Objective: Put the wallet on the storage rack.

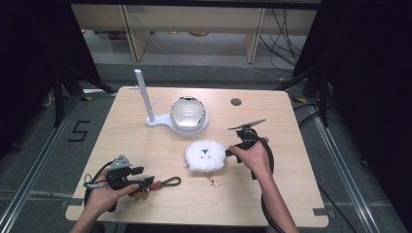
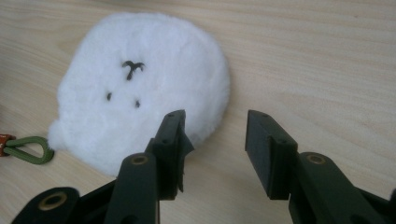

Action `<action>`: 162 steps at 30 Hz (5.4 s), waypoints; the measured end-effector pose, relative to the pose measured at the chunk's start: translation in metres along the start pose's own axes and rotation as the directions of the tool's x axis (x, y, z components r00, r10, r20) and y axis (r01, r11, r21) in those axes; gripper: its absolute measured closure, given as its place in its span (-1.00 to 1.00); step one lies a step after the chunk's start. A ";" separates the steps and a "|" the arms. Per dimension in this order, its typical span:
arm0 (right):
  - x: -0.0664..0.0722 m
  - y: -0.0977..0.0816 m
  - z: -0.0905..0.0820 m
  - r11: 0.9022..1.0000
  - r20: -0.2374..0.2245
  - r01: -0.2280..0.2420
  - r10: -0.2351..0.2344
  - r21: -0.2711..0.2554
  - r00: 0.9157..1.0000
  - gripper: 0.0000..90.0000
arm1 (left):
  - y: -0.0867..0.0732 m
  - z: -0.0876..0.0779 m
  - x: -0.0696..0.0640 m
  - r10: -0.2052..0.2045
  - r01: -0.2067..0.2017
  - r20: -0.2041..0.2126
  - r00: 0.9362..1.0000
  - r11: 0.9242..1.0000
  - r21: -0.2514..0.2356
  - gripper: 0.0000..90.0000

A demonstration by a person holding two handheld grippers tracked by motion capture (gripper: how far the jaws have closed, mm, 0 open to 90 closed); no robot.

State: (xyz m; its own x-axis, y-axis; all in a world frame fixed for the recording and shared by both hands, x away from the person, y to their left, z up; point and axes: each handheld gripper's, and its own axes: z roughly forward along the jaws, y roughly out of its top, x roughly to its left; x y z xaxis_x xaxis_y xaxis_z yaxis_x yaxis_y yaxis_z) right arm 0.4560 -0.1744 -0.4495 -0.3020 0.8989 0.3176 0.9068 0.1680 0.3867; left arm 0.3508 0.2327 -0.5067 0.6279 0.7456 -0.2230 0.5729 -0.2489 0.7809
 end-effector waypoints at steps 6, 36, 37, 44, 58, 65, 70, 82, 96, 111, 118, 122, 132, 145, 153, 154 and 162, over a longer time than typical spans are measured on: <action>0.004 0.010 0.006 0.998 0.031 -0.028 0.026 0.056 0.999 0.29 | 0.000 0.000 0.000 0.000 0.000 0.003 1.000 1.000 -0.003 -0.23; 0.018 0.029 0.048 0.982 0.023 0.006 -0.011 0.188 1.000 0.33 | -0.002 -0.001 0.002 -0.007 0.007 0.000 1.000 1.000 -0.004 -0.23; 0.018 0.029 0.048 0.982 0.023 0.006 -0.011 0.188 1.000 0.33 | -0.002 -0.001 0.001 -0.007 0.007 -0.002 1.000 1.000 -0.007 -0.23; 0.018 0.029 0.048 0.984 0.011 0.034 -0.036 0.176 0.999 0.67 | -0.003 -0.001 0.001 -0.008 0.008 0.000 1.000 1.000 -0.005 -0.23; 0.025 0.023 0.019 0.992 0.028 0.124 -0.124 0.001 0.992 0.80 | -0.002 -0.002 0.003 -0.016 0.015 -0.004 1.000 1.000 -0.010 -0.23; 0.031 0.024 -0.004 0.974 0.037 0.196 -0.193 -0.116 0.981 0.81 | -0.002 -0.001 0.003 -0.014 0.014 -0.003 1.000 1.000 -0.012 -0.23; 0.032 0.027 -0.019 0.959 0.034 0.215 -0.212 -0.182 0.977 0.81 | -0.002 -0.002 0.003 -0.012 0.012 -0.008 1.000 1.000 -0.014 -0.23; 0.038 0.031 -0.046 0.938 0.050 0.207 -0.201 -0.277 0.978 0.81 | -0.002 -0.004 0.005 -0.016 0.015 -0.016 1.000 0.999 -0.029 -0.23; 0.044 0.046 -0.064 0.897 0.039 0.230 -0.233 -0.376 0.972 0.81 | -0.002 -0.004 0.005 -0.022 0.021 -0.021 1.000 0.999 -0.036 -0.23; 0.052 0.062 -0.069 0.880 0.041 0.237 -0.242 -0.411 0.969 0.81 | -0.001 -0.005 0.006 -0.020 0.019 -0.022 1.000 0.999 -0.042 -0.23; 0.057 0.072 -0.073 0.865 0.053 0.254 -0.257 -0.432 0.965 0.81 | -0.001 -0.005 0.006 -0.020 0.019 -0.022 1.000 0.999 -0.043 -0.23; 0.060 0.077 -0.075 0.857 0.057 0.271 -0.274 -0.439 0.960 0.81 | -0.001 -0.005 0.005 -0.020 0.019 -0.020 1.000 0.999 -0.042 -0.23; 0.069 0.088 -0.074 0.860 0.040 0.246 -0.255 -0.447 0.966 0.81 | -0.001 -0.004 0.006 -0.020 0.019 -0.019 1.000 0.999 -0.043 -0.23; 0.076 0.102 -0.071 0.848 0.038 0.259 -0.273 -0.462 0.961 0.81 | -0.001 -0.005 0.006 -0.021 0.020 -0.018 1.000 0.999 -0.044 -0.23; 0.078 0.109 -0.070 0.843 0.035 0.260 -0.277 -0.470 0.960 0.81 | -0.001 -0.004 0.005 -0.022 0.021 -0.016 1.000 0.999 -0.045 -0.23; 0.079 0.112 -0.069 0.842 0.034 0.257 -0.274 -0.475 0.961 0.81 | 0.000 -0.004 0.005 -0.021 0.020 -0.015 1.000 0.999 -0.042 -0.23; 0.084 0.121 -0.067 0.832 0.030 0.257 -0.278 -0.491 0.960 0.81 | 0.000 -0.004 0.006 -0.020 0.019 -0.014 1.000 0.999 -0.041 -0.23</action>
State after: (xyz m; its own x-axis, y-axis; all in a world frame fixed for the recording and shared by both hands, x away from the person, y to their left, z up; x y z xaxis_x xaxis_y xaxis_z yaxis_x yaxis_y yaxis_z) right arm 0.5204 -0.1057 -0.3185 -0.5332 0.8285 0.1713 0.5329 0.1717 0.8286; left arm 0.3519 0.2396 -0.5060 0.6087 0.7592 -0.2303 0.5632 -0.2091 0.7995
